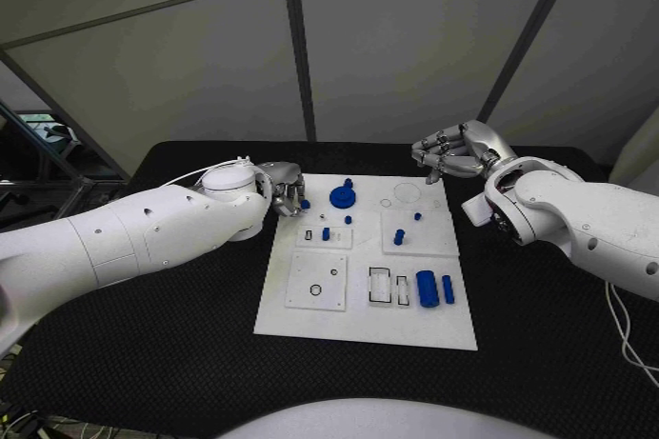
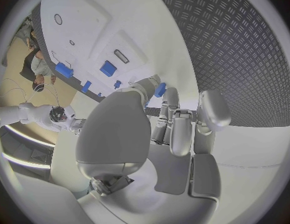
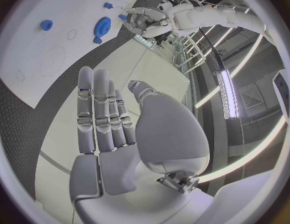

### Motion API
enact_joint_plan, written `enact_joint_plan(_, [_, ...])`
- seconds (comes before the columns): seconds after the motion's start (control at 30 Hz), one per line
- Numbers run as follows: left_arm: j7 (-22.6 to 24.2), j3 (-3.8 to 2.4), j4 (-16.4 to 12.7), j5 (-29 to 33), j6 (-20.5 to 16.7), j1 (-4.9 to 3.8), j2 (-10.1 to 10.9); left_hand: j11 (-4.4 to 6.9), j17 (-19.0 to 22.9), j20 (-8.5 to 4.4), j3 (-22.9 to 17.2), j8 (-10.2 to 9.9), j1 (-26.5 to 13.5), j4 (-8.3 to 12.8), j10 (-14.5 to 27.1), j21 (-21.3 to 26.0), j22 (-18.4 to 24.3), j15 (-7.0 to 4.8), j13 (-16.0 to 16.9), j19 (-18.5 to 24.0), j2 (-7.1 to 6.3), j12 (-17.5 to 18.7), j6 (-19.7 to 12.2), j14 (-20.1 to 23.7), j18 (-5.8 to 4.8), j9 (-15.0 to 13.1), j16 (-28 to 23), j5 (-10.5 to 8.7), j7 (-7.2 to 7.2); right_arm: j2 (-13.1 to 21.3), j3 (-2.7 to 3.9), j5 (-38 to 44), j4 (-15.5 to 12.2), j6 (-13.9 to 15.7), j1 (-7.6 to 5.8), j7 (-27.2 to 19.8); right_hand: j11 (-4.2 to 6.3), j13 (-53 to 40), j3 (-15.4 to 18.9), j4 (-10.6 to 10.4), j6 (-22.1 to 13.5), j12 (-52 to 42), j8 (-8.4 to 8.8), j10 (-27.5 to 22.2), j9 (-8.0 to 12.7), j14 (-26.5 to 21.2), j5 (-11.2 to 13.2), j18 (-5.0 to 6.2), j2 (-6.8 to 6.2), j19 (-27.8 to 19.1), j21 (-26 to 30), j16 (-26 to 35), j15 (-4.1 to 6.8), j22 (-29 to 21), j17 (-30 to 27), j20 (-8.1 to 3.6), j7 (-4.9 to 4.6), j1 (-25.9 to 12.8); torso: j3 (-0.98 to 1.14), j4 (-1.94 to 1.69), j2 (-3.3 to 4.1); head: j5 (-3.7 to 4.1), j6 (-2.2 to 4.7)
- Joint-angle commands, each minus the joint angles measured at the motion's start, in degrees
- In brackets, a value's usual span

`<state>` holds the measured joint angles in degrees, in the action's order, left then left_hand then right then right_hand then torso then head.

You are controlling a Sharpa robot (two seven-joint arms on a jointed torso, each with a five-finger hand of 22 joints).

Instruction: Assemble the parts on the task board

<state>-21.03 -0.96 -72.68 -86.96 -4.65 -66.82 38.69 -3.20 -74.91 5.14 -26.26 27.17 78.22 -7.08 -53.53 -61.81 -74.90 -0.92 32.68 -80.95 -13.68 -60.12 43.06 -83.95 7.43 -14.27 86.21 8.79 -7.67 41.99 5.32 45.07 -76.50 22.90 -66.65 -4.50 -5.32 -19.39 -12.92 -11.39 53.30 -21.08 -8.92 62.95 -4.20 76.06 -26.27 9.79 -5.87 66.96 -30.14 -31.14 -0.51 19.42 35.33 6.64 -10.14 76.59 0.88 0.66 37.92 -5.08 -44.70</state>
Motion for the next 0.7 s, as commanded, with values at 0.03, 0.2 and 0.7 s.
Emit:
enact_joint_plan(0.03, [1.2,-0.02,-0.1,0.0,0.0,-0.07,0.0,0.12,-8.6,-0.06,-0.2,0.7,0.8,0.5,0.4,0.0,-6.1,0.20,-0.2,0.4,0.15,-0.1,-0.6,-3.1,-2.10,-0.1,-0.1,-0.18,-0.02,0.0,0.02,0.1,-0.1,-0.4,-0.07,-0.1,-0.03,0.1,0.0,-0.4,-0.4,-0.3,-0.18,-0.5,-0.1,-0.1,-0.2,0.66,-0.09,0.4,0.2,0.3,-0.31,-0.1,0.1,0.05,0.00,-0.6,-0.01,0.03,0.01,0.05,0.02])
enact_joint_plan(0.2, [1.3,-0.02,-0.1,0.0,0.3,-0.06,-0.1,0.14,-8.7,-0.07,-0.6,1.9,1.7,0.9,0.4,-0.1,-6.2,0.19,-0.4,0.4,0.63,-0.2,-0.4,-3.1,-2.13,-0.3,0.0,-0.15,0.01,0.0,0.01,0.1,-0.1,-0.4,-0.07,-0.1,-0.03,0.1,0.0,-0.3,-0.4,-0.4,-0.19,-0.5,-0.1,0.0,-0.3,0.67,-0.10,0.4,0.3,0.3,-0.30,-0.1,0.1,0.05,0.01,-0.6,0.01,0.02,-0.01,0.05,0.01])
enact_joint_plan(0.7, [0.7,-0.02,0.3,0.0,1.3,-0.05,-0.2,-0.01,-9.1,-0.07,-1.7,4.5,2.7,1.5,0.3,-0.9,-6.7,0.27,-0.8,0.0,1.41,-0.4,0.6,-3.3,-2.28,-0.9,0.3,-0.13,-0.19,0.0,0.00,0.2,-0.1,-0.4,-0.07,-0.1,-0.03,0.1,0.0,-0.3,-0.4,-0.4,-0.19,-0.5,-0.1,0.0,-0.3,0.67,-0.10,0.4,0.3,0.3,-0.30,-0.1,0.1,0.05,0.01,-0.6,-0.03,-0.02,0.01,0.09,-0.03])
